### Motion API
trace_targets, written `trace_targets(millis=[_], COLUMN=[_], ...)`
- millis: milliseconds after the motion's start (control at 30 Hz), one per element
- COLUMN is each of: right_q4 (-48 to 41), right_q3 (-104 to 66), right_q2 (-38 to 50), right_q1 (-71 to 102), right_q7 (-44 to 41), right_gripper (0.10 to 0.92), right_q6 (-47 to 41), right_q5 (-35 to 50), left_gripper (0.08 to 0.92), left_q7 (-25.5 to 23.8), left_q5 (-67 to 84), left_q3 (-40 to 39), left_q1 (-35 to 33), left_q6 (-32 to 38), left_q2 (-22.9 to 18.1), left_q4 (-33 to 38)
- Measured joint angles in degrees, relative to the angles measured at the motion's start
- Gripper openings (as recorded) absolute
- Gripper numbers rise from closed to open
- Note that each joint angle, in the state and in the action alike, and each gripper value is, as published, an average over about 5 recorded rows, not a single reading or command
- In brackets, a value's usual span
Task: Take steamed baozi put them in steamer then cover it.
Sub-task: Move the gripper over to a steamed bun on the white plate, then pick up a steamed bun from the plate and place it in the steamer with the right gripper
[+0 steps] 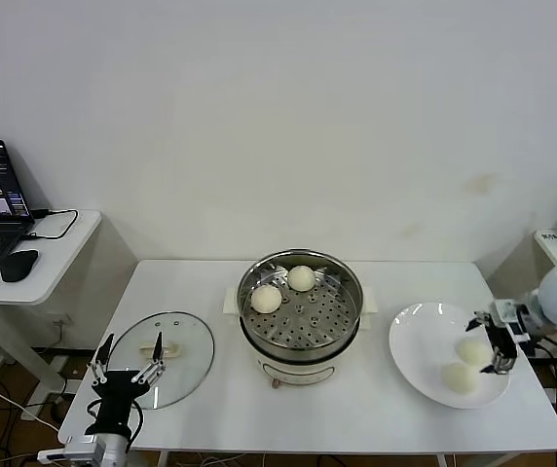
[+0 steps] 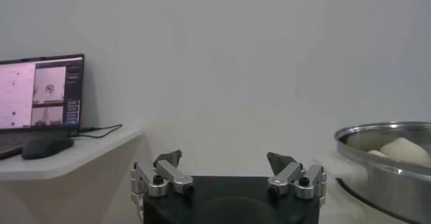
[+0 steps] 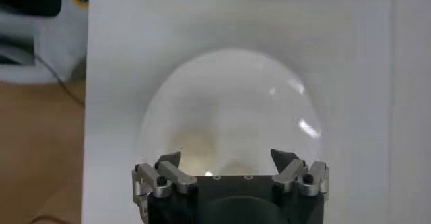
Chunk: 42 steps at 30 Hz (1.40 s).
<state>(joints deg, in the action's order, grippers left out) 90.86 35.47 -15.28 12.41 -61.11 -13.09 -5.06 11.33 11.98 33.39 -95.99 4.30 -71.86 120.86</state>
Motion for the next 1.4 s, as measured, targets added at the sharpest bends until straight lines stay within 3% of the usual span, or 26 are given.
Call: trace_targets(millis=[667, 1200, 1400], right_q4=[-5.38, -6.58, -6.00], right_q3=[-6.26, -7.25, -6.89], right_q2=[-6.92, -8.05, -7.47], right_q1=[11.22, 11.97, 9.69], right_q7=[3.05, 4.02, 3.78], right_gripper=[0.808, 0.513, 0.501], right_q6=[-0.63, -1.51, -1.54], right_q5=[-5.00, -4.97, -3.88], left_gripper=[0.823, 0.823, 0.823], left_q7=[-0.02, 0.05, 0.05], left_q5=[0.05, 0.07, 0.07], left_q3=[0.81, 0.72, 0.72], left_q1=[-0.28, -0.22, -0.15], left_q6=[-0.02, 0.03, 0.04], left_q2=[-0.24, -0.51, -0.39], left_q4=[0.15, 0.01, 0.11])
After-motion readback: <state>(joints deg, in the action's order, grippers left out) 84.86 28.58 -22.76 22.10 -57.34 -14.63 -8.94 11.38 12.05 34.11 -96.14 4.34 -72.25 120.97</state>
